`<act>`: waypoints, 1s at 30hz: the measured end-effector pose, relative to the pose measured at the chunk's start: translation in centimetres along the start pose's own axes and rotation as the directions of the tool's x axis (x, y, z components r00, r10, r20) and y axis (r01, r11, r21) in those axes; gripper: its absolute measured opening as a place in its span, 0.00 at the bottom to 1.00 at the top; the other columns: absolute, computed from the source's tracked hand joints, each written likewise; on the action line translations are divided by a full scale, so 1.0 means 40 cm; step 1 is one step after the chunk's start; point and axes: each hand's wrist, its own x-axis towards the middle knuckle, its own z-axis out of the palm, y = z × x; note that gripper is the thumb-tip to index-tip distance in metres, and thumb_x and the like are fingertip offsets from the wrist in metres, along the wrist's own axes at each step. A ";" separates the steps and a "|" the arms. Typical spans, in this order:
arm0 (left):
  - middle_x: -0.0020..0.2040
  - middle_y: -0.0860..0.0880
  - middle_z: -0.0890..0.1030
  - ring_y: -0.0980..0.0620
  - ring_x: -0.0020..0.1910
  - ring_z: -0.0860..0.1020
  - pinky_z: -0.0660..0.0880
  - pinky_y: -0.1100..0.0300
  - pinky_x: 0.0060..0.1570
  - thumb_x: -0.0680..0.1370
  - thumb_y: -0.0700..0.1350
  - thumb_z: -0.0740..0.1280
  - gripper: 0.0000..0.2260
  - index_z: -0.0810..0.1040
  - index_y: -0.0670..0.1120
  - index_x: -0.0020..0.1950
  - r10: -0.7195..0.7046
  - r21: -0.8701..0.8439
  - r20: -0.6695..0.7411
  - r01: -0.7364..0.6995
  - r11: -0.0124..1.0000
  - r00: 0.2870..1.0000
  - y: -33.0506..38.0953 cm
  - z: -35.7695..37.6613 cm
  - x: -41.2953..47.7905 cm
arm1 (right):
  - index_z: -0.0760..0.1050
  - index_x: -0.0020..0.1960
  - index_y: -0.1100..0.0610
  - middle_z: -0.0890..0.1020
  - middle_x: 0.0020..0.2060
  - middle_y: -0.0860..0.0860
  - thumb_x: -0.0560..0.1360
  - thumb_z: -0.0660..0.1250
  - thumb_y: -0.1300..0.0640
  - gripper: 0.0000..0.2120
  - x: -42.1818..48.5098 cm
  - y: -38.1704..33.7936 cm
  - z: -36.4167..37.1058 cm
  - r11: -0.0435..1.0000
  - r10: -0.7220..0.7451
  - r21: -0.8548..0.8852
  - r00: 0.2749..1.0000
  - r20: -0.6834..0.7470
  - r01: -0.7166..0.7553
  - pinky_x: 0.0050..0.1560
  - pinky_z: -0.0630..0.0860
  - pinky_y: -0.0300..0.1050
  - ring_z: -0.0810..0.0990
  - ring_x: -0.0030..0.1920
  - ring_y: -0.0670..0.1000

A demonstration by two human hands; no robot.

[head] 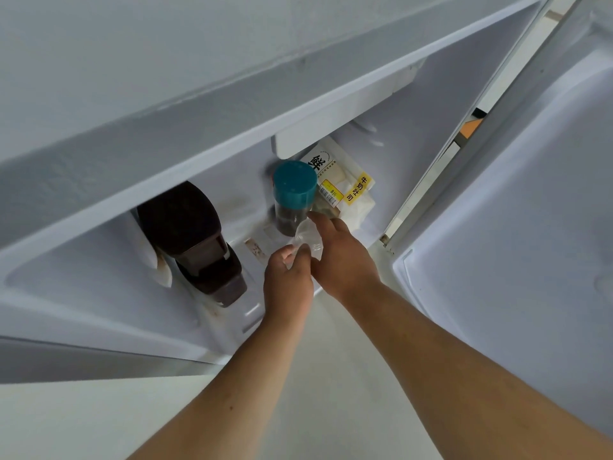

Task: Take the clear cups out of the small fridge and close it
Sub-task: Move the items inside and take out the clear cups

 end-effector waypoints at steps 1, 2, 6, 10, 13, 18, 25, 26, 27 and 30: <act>0.62 0.53 0.82 0.53 0.59 0.81 0.78 0.47 0.63 0.79 0.59 0.66 0.17 0.76 0.53 0.64 0.001 0.024 -0.007 -0.001 1.000 1.000 0.002 -0.003 -0.002 | 0.59 0.79 0.43 0.73 0.73 0.51 0.77 0.72 0.44 0.35 -0.006 0.001 -0.004 1.000 -0.004 -0.008 1.000 -0.001 0.004 0.56 0.81 0.53 0.81 0.62 0.58; 0.62 0.53 0.82 0.53 0.59 0.81 0.78 0.47 0.63 0.79 0.59 0.66 0.17 0.76 0.53 0.65 0.005 0.044 -0.016 -0.004 0.999 1.000 0.002 -0.009 -0.005 | 0.58 0.79 0.43 0.72 0.74 0.51 0.77 0.72 0.43 0.36 -0.015 0.001 -0.009 1.000 -0.009 -0.022 1.000 -0.003 0.009 0.54 0.81 0.52 0.81 0.62 0.57; 0.51 0.53 0.85 0.53 0.47 0.85 0.83 0.51 0.51 0.80 0.53 0.65 0.05 0.79 0.56 0.53 0.037 -0.064 -0.081 -0.042 0.997 0.996 0.027 -0.062 -0.057 | 0.64 0.76 0.48 0.75 0.70 0.51 0.76 0.71 0.47 0.31 -0.060 -0.016 -0.056 0.991 -0.090 -0.102 0.994 -0.070 0.082 0.47 0.81 0.50 0.80 0.59 0.56; 0.43 0.52 0.85 0.53 0.35 0.83 0.78 0.64 0.33 0.81 0.52 0.63 0.10 0.83 0.55 0.46 0.074 -0.233 -0.272 -0.140 0.962 0.959 0.083 -0.105 -0.128 | 0.80 0.58 0.53 0.83 0.50 0.50 0.79 0.67 0.53 0.09 -0.034 -0.118 -0.122 0.987 -0.122 0.083 0.976 -0.180 0.138 0.42 0.78 0.46 0.81 0.46 0.52; 0.42 0.51 0.84 0.52 0.33 0.80 0.78 0.62 0.33 0.83 0.57 0.60 0.14 0.83 0.53 0.47 0.031 -0.323 -0.368 -0.159 0.933 0.929 0.125 -0.118 -0.146 | 0.81 0.45 0.53 0.84 0.43 0.47 0.80 0.65 0.53 0.09 0.034 -0.231 -0.156 0.966 -0.060 0.252 0.998 -0.010 0.061 0.40 0.75 0.44 0.79 0.41 0.49; 0.36 0.52 0.83 0.53 0.28 0.77 0.77 0.60 0.28 0.83 0.60 0.58 0.21 0.83 0.47 0.51 -0.085 -0.467 -0.399 -0.122 0.876 0.913 0.173 -0.127 -0.131 | 0.83 0.49 0.66 0.86 0.46 0.57 0.82 0.64 0.47 0.21 0.099 -0.355 -0.172 0.963 -0.072 0.269 0.952 0.297 -0.011 0.51 0.82 0.55 0.83 0.43 0.54; 0.35 0.54 0.82 0.55 0.25 0.73 0.75 0.61 0.28 0.82 0.58 0.59 0.18 0.84 0.49 0.47 -0.148 -0.490 -0.395 -0.072 0.869 0.907 0.174 -0.132 -0.105 | 0.83 0.48 0.61 0.85 0.45 0.55 0.82 0.65 0.50 0.16 0.112 -0.378 -0.148 0.978 -0.039 0.205 0.936 0.350 -0.036 0.46 0.81 0.44 0.85 0.48 0.55; 0.36 0.54 0.83 0.55 0.25 0.73 0.75 0.61 0.29 0.82 0.56 0.60 0.18 0.84 0.49 0.47 -0.134 -0.481 -0.395 -0.080 0.873 0.909 0.175 -0.131 -0.106 | 0.83 0.48 0.61 0.86 0.45 0.57 0.81 0.67 0.52 0.13 0.109 -0.374 -0.149 0.955 -0.022 0.286 0.945 0.326 -0.077 0.43 0.81 0.44 0.85 0.48 0.56; 0.37 0.53 0.84 0.54 0.26 0.73 0.75 0.59 0.30 0.82 0.55 0.60 0.17 0.84 0.49 0.46 -0.122 -0.467 -0.397 -0.086 0.880 0.910 0.176 -0.130 -0.106 | 0.83 0.47 0.62 0.85 0.44 0.57 0.80 0.67 0.54 0.12 0.107 -0.371 -0.155 0.943 -0.016 0.321 0.953 0.304 -0.087 0.40 0.79 0.43 0.85 0.47 0.57; 0.40 0.53 0.87 0.54 0.27 0.74 0.75 0.60 0.30 0.83 0.53 0.61 0.15 0.83 0.49 0.44 -0.086 -0.436 -0.390 -0.102 0.894 0.917 0.185 -0.122 -0.114 | 0.83 0.45 0.62 0.85 0.41 0.57 0.79 0.68 0.55 0.11 0.098 -0.354 -0.170 0.937 -0.012 0.341 0.969 0.247 -0.075 0.41 0.81 0.46 0.85 0.45 0.58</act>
